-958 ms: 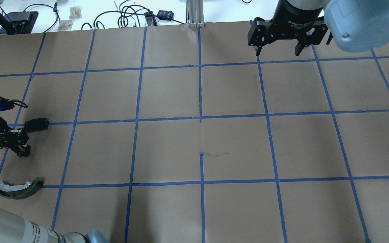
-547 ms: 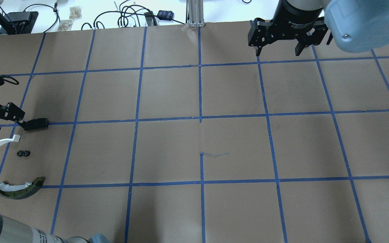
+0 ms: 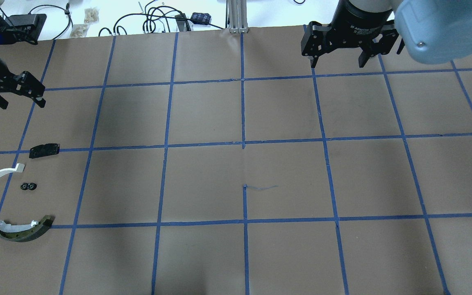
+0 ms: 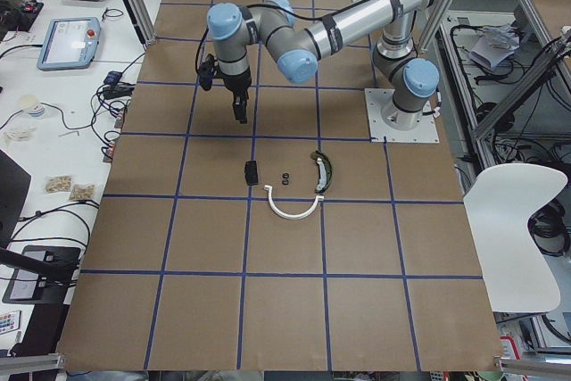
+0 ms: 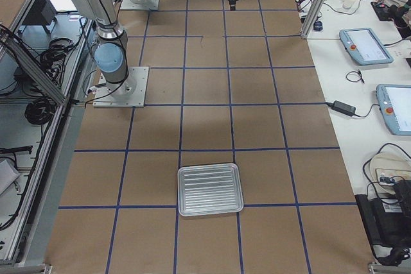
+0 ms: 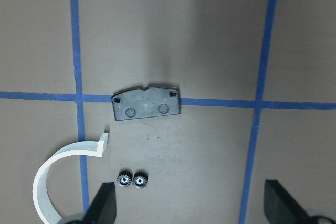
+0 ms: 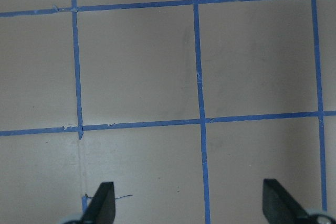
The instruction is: Place bearing gear from tray to pile
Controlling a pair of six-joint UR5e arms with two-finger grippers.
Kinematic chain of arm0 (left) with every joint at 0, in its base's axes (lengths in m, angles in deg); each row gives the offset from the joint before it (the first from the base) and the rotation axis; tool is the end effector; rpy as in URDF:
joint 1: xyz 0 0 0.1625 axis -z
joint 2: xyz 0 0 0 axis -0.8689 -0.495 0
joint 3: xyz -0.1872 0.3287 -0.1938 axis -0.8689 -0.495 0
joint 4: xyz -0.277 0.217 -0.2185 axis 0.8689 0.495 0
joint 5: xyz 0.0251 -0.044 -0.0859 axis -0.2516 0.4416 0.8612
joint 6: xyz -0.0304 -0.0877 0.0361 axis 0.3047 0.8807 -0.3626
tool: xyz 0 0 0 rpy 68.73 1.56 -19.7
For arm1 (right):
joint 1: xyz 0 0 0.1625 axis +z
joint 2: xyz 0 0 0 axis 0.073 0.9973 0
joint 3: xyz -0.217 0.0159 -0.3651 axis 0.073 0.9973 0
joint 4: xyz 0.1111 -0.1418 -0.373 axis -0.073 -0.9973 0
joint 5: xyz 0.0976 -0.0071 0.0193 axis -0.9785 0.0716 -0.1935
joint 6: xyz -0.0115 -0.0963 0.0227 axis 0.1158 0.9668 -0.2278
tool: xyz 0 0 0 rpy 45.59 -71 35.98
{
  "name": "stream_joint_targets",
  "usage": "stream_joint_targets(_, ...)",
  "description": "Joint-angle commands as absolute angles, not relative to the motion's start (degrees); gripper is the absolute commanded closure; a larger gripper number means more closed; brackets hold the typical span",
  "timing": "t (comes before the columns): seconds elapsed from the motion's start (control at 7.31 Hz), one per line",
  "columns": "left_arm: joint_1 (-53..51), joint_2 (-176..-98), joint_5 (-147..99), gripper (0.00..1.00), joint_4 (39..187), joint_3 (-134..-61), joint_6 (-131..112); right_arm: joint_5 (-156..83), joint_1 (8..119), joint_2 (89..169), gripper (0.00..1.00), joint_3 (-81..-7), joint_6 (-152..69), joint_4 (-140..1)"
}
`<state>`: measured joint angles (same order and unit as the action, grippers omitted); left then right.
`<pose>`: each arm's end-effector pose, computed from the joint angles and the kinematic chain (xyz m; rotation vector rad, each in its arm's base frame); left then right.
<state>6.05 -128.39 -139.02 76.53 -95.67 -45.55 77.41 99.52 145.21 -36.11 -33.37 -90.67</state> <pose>0.1114 -0.5719 0.4104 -0.0596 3.0844 0.0372 0.1810 -0.5207 0.5105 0.0770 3.1286 -0.2368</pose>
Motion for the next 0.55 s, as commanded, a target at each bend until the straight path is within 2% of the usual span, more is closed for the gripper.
stream_joint_targets(0.0,14.34,-122.85,-134.05,0.00,77.80,-96.55,-31.26,77.37,99.54,145.17,0.00,-36.12,-33.36,-90.72)
stream_joint_targets(0.41,21.31,-121.87,-133.50,0.00,77.71,-97.44,-28.89,77.37,99.54,145.26,0.00,-36.12,-33.36,-90.72)
